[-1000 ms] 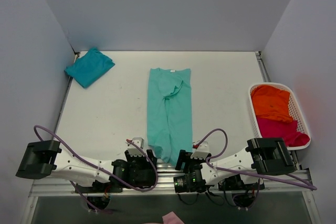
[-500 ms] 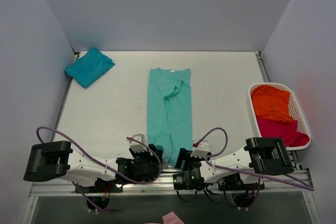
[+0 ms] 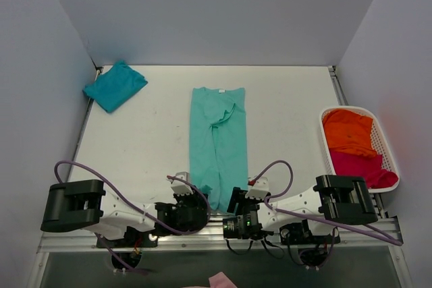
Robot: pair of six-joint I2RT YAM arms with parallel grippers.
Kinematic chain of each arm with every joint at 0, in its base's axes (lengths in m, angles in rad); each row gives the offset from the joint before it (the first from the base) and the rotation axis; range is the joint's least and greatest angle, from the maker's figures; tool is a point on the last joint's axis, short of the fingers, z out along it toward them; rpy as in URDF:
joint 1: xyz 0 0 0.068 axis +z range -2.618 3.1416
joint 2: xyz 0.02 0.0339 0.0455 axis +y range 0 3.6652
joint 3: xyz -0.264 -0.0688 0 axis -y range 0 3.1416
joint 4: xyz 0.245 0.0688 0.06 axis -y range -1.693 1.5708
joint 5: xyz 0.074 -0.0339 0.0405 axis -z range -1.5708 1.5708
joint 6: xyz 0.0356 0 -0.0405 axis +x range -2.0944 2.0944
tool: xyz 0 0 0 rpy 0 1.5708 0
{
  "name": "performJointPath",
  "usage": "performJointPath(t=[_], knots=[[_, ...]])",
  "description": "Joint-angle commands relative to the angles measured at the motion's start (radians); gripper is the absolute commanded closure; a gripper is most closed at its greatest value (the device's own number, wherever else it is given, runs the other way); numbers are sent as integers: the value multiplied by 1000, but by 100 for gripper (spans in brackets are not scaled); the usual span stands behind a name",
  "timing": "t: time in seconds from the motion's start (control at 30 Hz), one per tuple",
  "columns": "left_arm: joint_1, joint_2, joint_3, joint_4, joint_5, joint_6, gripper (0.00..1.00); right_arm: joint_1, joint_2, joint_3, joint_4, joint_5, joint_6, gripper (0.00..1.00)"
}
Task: Fold and stack the t-shirts
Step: Fold the tshirt
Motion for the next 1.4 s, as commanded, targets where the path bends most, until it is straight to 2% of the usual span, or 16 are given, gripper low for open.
performJointPath(t=[0.0,0.13,0.43,0.57,0.77,1.0,1.13,1.27,1.37], knots=[[15,32,5,25,47,14,67,-12,4,-18,-5,3,1,32],[19,21,9,14,57,15,97,-12,3,-9,-18,1,-2,33],[19,-132,52,-186,75,18,98,49,-11,45,-79,-54,10,35],[21,-176,55,-208,72,32,98,110,-3,79,-97,-85,27,35],[24,-155,61,-203,75,31,98,170,24,103,-136,-117,79,35],[29,-109,67,-173,87,32,98,174,41,48,-28,-138,81,41],[29,-103,64,-165,89,29,98,172,72,50,-34,-135,107,44],[27,-100,63,-162,89,31,98,166,66,19,-8,-120,114,58],[29,-97,64,-160,89,31,98,152,61,2,12,-115,111,76]])
